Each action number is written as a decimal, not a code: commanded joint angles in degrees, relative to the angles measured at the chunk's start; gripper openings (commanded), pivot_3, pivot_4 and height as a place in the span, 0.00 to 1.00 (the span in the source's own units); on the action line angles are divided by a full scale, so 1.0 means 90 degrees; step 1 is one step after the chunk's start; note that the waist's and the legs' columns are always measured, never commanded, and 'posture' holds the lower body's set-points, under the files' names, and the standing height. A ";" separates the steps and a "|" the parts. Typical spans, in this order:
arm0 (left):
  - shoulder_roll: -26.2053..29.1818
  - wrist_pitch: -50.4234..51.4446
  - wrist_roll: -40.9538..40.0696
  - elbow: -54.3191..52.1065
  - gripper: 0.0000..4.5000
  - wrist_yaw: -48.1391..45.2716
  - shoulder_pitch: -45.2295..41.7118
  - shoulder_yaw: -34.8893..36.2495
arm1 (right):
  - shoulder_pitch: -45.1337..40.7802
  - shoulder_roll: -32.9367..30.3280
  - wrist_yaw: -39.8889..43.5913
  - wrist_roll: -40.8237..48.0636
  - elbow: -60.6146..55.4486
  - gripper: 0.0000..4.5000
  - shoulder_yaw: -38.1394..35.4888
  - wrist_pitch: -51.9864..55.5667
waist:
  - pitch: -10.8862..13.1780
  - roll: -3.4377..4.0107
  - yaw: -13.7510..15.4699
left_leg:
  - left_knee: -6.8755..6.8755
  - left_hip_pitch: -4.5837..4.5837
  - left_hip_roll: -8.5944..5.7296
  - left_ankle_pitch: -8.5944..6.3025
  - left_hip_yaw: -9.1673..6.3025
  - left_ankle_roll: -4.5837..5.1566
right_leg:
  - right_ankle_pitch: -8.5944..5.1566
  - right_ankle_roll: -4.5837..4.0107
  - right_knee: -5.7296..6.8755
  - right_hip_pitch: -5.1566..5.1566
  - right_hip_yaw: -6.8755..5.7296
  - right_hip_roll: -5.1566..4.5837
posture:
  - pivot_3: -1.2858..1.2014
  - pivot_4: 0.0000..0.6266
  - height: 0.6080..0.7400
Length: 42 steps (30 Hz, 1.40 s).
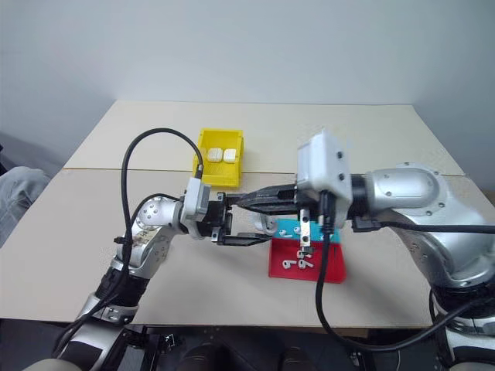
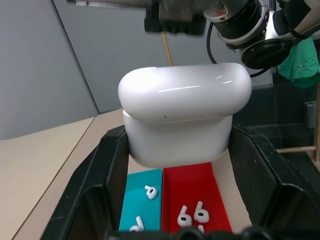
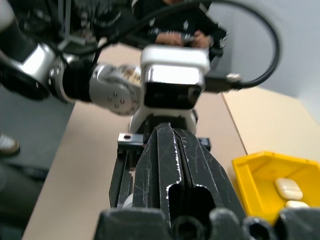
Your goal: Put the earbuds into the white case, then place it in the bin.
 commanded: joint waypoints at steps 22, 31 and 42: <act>-0.0016 -0.0269 0.0115 -0.0133 0.61 0.0615 0.0041 0.0443 | 0.0076 0.0089 0.0115 0.0354 0.0491 0.00 -0.1784 -0.0365 | 0.0000 0.0000 -0.0004 | 0.0003 0.0001 0.0002 0.0000 -0.0006 -0.0001 | 0.0001 -0.0001 0.0005 0.0001 -0.0006 -0.0001 | 0.52 0.24 1.00; -0.0640 0.0235 0.2132 0.2635 0.61 0.4716 -0.2444 0.0973 | 0.1375 0.0550 -0.1249 0.0223 0.0089 0.00 -0.2264 -0.0184 | 0.0005 -0.0012 0.0110 | 0.0009 -0.0015 -0.0008 0.0000 -0.0002 0.0001 | 0.0005 0.0004 0.0003 0.0002 -0.0021 -0.0004 | 0.52 0.24 1.00; -0.0848 -0.0160 0.3161 0.6318 0.61 0.7039 -0.3819 0.1010 | 0.2081 0.0670 -0.1973 -0.0186 -0.0188 0.00 -0.1866 0.0125 | 0.0010 -0.0020 -0.0002 | 0.0006 -0.0028 -0.0008 0.0001 0.0006 0.0000 | 0.0003 0.0009 -0.0007 -0.0009 -0.0025 -0.0004 | 0.52 0.24 1.00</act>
